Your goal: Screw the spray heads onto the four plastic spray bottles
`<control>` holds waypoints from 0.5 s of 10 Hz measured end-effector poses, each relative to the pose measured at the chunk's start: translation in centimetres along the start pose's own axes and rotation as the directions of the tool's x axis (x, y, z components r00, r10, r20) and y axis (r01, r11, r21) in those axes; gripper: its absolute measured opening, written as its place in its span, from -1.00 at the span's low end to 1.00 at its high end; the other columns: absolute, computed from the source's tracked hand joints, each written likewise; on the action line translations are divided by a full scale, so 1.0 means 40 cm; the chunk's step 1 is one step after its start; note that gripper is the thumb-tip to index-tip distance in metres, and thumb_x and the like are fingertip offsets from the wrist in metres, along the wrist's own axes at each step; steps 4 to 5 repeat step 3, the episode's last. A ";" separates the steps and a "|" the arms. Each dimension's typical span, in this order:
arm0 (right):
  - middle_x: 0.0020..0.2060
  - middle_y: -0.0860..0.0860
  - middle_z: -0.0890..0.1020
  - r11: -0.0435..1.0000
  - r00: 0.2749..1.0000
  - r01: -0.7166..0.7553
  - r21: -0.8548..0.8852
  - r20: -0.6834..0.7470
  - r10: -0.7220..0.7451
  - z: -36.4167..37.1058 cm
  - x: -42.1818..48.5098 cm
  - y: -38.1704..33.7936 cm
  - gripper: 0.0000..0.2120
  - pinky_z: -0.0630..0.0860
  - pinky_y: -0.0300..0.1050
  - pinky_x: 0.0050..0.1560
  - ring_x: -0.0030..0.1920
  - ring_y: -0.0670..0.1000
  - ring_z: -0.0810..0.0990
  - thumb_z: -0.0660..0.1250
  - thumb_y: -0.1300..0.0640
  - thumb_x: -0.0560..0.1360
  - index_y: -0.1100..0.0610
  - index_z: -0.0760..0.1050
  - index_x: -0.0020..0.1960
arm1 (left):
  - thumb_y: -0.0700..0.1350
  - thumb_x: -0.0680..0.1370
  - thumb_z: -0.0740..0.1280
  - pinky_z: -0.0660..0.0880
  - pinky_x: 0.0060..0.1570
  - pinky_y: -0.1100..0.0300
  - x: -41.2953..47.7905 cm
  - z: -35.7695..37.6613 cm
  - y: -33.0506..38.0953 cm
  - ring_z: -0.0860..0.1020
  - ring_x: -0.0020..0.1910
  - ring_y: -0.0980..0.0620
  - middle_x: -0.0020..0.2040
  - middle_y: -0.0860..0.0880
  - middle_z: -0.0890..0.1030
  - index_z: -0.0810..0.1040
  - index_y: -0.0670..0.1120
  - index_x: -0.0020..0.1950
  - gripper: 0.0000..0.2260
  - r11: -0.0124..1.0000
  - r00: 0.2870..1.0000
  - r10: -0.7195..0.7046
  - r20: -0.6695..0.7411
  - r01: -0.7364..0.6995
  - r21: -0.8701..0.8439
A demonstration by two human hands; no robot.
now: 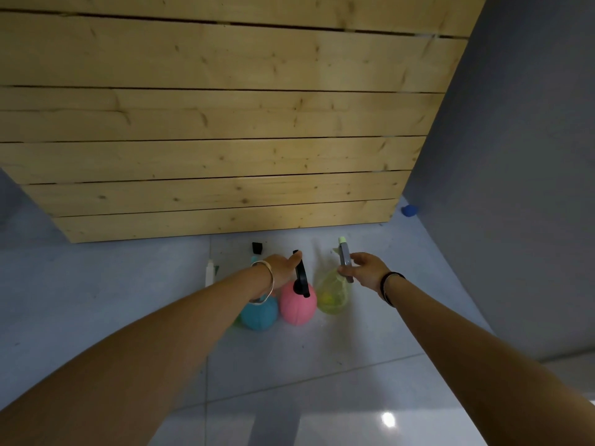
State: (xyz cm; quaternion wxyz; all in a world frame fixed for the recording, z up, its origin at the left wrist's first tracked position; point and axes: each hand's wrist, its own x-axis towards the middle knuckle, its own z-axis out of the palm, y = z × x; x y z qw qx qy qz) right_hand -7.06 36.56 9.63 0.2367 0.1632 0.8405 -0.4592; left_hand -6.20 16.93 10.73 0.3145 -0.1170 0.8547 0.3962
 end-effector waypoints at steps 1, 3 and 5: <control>0.46 0.14 0.29 0.975 0.996 0.049 -0.217 -0.067 -0.065 -0.036 -0.048 -0.064 -0.33 0.32 -0.05 0.31 0.40 0.14 0.35 0.38 0.06 0.47 0.20 0.20 0.48 | 0.14 0.60 0.03 0.45 0.10 0.04 -0.046 -0.026 0.016 0.52 0.03 -0.14 0.07 -0.12 0.51 0.39 -0.08 -0.17 -0.65 1.000 1.000 0.008 -0.004 -0.008 -0.021; 0.42 0.04 0.36 0.687 0.790 0.465 -0.559 -0.088 -0.607 -0.173 -0.338 -0.369 -0.53 0.29 -0.14 0.32 0.40 0.04 0.35 0.34 0.01 0.50 0.09 0.37 0.37 | -0.01 0.61 0.10 0.35 -0.09 0.14 -0.173 -0.090 0.035 0.43 -0.12 -0.09 -0.07 -0.16 0.48 0.42 -0.21 -0.08 -0.72 0.995 0.993 0.091 -0.075 -0.088 0.039; 0.42 0.04 0.36 0.687 0.790 0.465 -0.559 -0.088 -0.607 -0.173 -0.338 -0.369 -0.53 0.29 -0.14 0.32 0.40 0.04 0.35 0.34 0.01 0.50 0.09 0.37 0.37 | -0.01 0.61 0.10 0.35 -0.09 0.14 -0.173 -0.090 0.035 0.43 -0.12 -0.09 -0.07 -0.16 0.48 0.42 -0.21 -0.08 -0.72 0.995 0.993 0.091 -0.075 -0.088 0.039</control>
